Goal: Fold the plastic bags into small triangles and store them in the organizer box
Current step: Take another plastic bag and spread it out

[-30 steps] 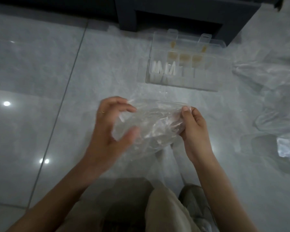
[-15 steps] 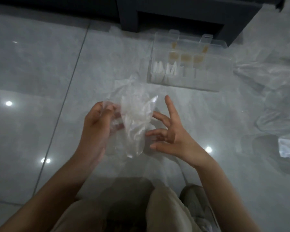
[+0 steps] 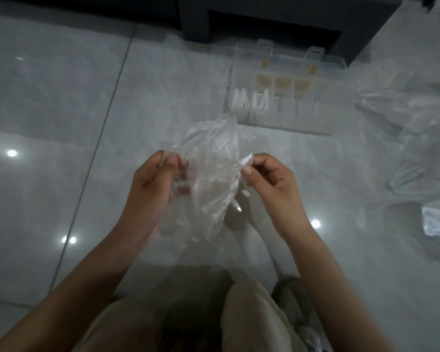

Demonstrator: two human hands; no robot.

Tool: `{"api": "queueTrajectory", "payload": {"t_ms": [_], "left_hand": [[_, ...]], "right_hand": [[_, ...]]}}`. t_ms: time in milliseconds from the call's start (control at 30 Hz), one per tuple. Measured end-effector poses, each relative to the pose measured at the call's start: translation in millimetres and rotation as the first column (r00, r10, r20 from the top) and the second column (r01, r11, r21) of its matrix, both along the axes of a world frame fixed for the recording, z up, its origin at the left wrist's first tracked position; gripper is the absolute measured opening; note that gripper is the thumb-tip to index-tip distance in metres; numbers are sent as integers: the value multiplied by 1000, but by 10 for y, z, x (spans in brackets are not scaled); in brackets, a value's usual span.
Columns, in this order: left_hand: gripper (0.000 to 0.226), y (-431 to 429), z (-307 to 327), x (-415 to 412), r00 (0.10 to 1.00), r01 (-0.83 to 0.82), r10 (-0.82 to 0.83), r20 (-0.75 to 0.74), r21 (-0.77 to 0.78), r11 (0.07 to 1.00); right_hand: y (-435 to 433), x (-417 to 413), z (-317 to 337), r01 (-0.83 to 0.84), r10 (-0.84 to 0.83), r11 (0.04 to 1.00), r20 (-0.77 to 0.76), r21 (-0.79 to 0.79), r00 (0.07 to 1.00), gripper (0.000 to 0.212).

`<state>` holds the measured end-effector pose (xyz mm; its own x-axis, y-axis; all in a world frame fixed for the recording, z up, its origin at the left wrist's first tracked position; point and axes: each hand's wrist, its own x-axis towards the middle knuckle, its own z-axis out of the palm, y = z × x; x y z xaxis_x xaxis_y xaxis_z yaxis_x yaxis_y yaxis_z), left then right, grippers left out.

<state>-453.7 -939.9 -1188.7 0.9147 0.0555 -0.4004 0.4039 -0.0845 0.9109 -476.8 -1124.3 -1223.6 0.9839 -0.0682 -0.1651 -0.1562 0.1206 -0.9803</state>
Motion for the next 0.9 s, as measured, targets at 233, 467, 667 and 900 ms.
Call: {"api": "queueTrajectory", "payload": {"t_ms": [233, 467, 667, 900], "left_hand": [[28, 274, -100, 181, 979, -202, 203, -6, 46, 978], [24, 376, -114, 294, 970, -239, 237, -60, -28, 971], [33, 410, -133, 291, 990, -143, 142, 10, 46, 989], [37, 530, -233, 317, 979, -199, 191, 67, 148, 969]], "right_hand": [[-175, -32, 10, 163, -159, 984, 66, -71, 985, 19], [-218, -17, 70, 244, -239, 969, 99, -34, 966, 15], [-249, 9, 39, 346, -337, 933, 92, -103, 937, 12], [-368, -18, 4, 380, -355, 912, 167, -155, 920, 25]]}}
